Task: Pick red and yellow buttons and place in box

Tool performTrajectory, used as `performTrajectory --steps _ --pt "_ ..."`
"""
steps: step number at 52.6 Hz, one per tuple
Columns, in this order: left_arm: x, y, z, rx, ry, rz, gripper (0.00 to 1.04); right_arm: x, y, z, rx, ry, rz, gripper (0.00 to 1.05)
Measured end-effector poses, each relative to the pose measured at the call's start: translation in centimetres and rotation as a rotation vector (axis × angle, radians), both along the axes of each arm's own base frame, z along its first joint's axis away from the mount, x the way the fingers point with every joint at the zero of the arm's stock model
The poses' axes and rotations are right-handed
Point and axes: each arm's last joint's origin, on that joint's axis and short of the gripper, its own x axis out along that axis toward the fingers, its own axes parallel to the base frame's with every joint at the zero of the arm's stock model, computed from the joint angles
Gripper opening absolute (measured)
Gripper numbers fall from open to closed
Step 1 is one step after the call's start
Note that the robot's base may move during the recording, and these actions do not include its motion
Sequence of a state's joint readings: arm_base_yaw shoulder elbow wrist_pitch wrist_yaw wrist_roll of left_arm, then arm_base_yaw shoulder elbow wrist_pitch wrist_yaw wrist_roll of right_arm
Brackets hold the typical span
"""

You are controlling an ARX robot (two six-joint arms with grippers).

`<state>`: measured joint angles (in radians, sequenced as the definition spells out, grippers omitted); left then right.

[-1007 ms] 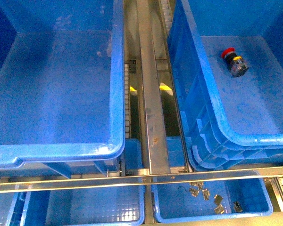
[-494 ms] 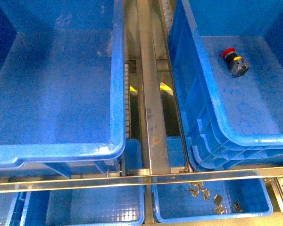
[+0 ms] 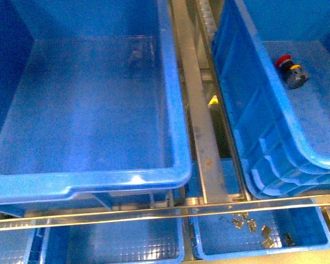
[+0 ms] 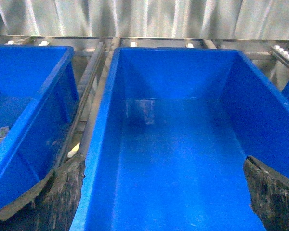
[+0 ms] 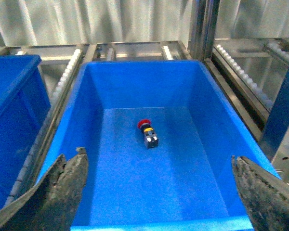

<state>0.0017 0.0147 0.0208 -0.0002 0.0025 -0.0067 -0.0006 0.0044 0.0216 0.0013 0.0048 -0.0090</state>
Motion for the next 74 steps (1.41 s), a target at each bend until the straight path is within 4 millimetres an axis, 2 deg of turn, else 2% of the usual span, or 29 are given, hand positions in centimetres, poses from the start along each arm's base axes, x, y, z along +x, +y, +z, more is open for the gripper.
performTrajectory --steps 74 --pt "0.0 -0.01 0.0 0.0 0.0 -0.002 0.97 -0.01 -0.01 -0.02 0.002 0.002 -0.002 0.99"
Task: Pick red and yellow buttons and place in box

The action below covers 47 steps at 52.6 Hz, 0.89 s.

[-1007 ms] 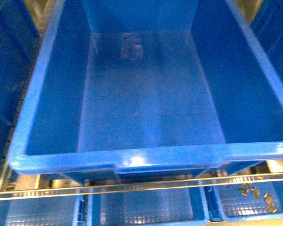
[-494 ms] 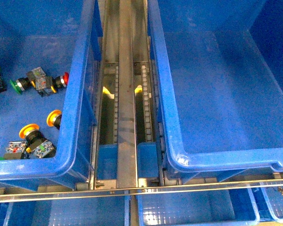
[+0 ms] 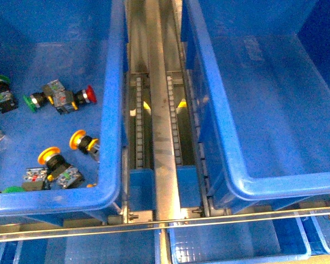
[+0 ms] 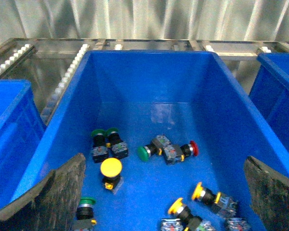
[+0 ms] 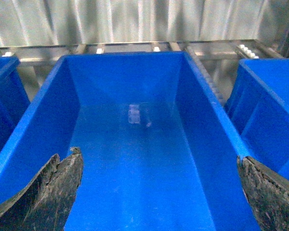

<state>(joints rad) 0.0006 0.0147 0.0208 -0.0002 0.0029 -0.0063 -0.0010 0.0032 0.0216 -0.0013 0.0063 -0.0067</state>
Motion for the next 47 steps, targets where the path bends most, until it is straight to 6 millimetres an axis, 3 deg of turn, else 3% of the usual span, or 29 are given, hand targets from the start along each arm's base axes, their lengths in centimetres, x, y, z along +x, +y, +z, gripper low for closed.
performTrajectory --steps 47 --pt "0.0 0.01 -0.01 0.0 0.0 0.003 0.97 0.0 0.02 0.0 0.0 0.0 0.006 0.99"
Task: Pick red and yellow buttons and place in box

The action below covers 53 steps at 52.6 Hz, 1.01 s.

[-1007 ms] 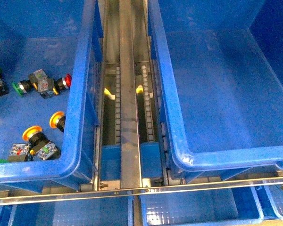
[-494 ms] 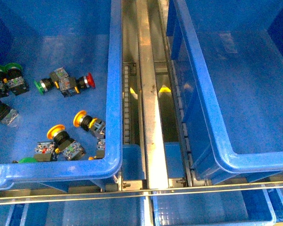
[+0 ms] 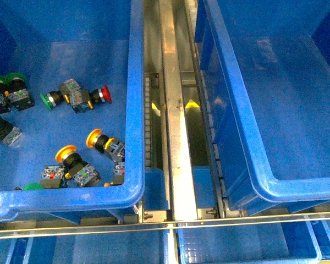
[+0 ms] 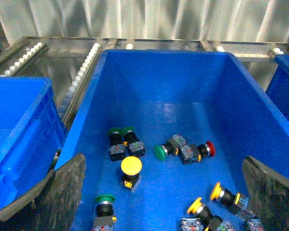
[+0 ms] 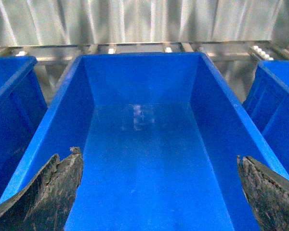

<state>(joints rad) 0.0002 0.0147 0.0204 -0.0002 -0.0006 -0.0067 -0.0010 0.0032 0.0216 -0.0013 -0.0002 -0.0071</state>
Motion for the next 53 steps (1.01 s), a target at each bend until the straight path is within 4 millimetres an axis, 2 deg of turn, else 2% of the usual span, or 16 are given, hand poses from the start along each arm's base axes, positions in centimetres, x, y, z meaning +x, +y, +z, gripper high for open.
performTrajectory --steps 8,11,13,16,21,29,33,39,46,53 --pt "0.0 0.0 0.0 -0.005 0.011 0.007 0.97 0.0 0.0 0.0 0.0 0.0 0.0 0.99" --pt "0.5 -0.3 0.2 -0.11 0.293 0.122 0.97 0.0 0.0 0.0 0.0 0.0 -0.003 0.99" --pt "1.3 -0.5 0.8 -0.155 0.374 0.154 0.97 0.0 0.0 0.0 0.0 0.0 -0.003 0.99" --pt "2.9 -1.0 1.8 -0.195 0.426 0.169 0.97 0.0 0.0 0.0 0.0 0.0 0.0 0.99" --pt "7.4 -2.3 3.8 -0.241 0.451 0.171 0.97 0.0 0.0 0.0 0.0 0.0 0.0 0.99" --pt "12.1 -3.6 4.0 -0.272 0.529 0.154 0.97 0.0 0.0 0.0 0.0 0.0 -0.001 0.99" --pt "14.8 -3.4 3.5 -0.304 0.563 0.2 0.97 0.0 0.0 0.0 0.0 0.0 -0.001 0.99" --pt "16.9 -3.0 2.0 -0.324 0.626 0.262 0.97 0.0 0.0 0.0 0.0 0.0 0.0 0.99" --pt "18.6 -2.5 0.3 -0.349 0.684 0.306 0.97 0.0 0.0 0.0 0.0 0.0 0.0 0.99" --pt "19.3 -1.6 -1.2 -0.364 0.722 0.356 0.97 0.0 0.0 0.0 0.0 0.0 -0.001 0.99"
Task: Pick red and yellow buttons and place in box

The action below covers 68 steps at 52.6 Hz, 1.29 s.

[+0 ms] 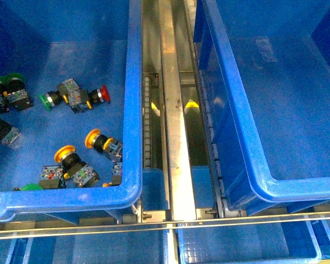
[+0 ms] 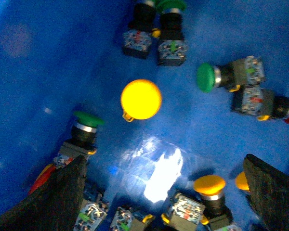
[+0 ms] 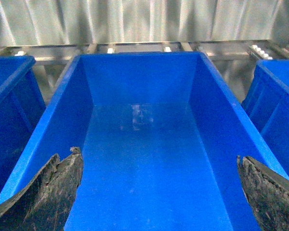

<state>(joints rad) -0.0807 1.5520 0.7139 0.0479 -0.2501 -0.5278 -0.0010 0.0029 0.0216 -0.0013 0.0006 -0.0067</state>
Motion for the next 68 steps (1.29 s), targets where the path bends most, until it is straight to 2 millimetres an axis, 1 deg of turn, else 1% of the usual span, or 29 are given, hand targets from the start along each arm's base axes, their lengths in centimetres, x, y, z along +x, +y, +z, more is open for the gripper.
performTrajectory --steps 12,22,46,68 --pt "1.3 1.9 -2.4 0.002 0.04 0.068 0.97 0.0 0.0 0.0 0.0 0.0 0.0 0.99" --pt "3.2 2.0 -4.4 -0.008 0.067 0.053 0.97 0.0 0.0 0.0 0.0 0.0 0.0 0.99" --pt "6.2 2.8 -6.7 0.007 0.09 0.033 0.97 0.0 0.0 0.0 0.0 0.0 0.0 0.99" --pt "7.4 3.0 -7.4 0.003 0.092 0.015 0.97 0.0 0.0 0.0 0.0 0.0 0.0 0.99"
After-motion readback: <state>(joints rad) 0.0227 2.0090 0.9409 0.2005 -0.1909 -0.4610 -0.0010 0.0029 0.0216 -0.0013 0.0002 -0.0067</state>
